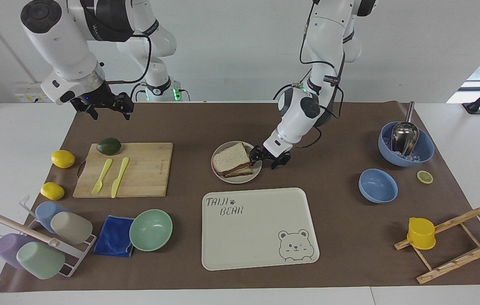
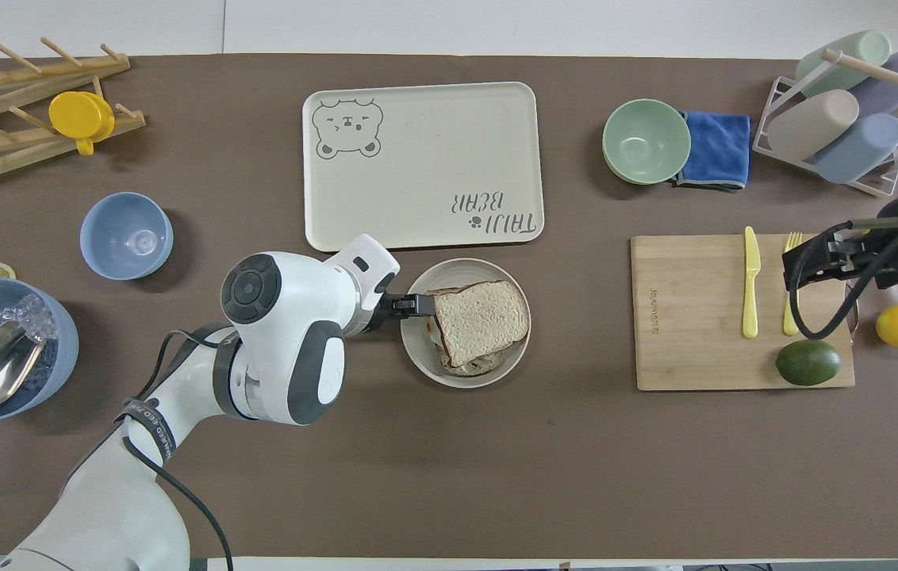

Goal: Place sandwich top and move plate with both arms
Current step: 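Grip the white plate rim with the left gripper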

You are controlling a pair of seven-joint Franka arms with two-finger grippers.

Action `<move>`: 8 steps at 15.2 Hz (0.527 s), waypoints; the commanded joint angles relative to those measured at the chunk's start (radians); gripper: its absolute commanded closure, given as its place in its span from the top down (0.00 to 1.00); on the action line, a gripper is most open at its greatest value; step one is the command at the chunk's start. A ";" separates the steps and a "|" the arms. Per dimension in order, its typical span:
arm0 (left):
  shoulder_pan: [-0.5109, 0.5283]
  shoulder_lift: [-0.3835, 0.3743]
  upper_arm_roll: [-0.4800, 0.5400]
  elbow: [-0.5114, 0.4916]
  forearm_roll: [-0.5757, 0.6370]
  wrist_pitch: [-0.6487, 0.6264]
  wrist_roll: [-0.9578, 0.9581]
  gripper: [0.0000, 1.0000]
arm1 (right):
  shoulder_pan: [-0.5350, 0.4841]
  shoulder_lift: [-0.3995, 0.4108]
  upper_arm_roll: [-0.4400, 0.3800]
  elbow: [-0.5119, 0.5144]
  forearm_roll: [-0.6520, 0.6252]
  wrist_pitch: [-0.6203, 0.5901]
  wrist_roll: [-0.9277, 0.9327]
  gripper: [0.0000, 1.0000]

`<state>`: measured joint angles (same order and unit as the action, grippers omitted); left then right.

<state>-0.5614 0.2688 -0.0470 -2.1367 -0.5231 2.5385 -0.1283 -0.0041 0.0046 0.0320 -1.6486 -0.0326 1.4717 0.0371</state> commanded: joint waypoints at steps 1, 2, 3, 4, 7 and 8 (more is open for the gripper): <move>0.000 -0.008 0.015 0.012 -0.015 -0.007 0.007 0.94 | 0.010 -0.006 -0.011 0.010 0.013 -0.039 -0.020 1.00; 0.000 -0.008 0.015 0.015 -0.015 -0.010 0.007 0.94 | 0.015 -0.015 -0.012 0.000 0.013 -0.037 -0.020 1.00; -0.003 -0.008 0.015 0.015 -0.015 -0.014 0.010 0.94 | 0.015 -0.020 -0.012 -0.017 0.013 -0.033 -0.022 1.00; -0.006 -0.011 0.016 0.015 -0.014 -0.032 0.033 0.94 | 0.012 -0.026 -0.012 -0.028 0.013 -0.034 -0.026 1.00; 0.000 -0.029 0.021 0.027 -0.014 -0.154 0.125 0.93 | 0.012 -0.032 -0.021 -0.042 0.013 -0.025 -0.039 1.00; 0.000 -0.033 0.021 0.031 -0.009 -0.181 0.125 0.91 | 0.015 -0.032 -0.035 -0.040 0.013 -0.024 -0.039 1.00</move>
<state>-0.5585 0.2598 -0.0376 -2.1166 -0.5232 2.4360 -0.0453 0.0061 -0.0028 0.0244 -1.6598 -0.0306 1.4397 0.0311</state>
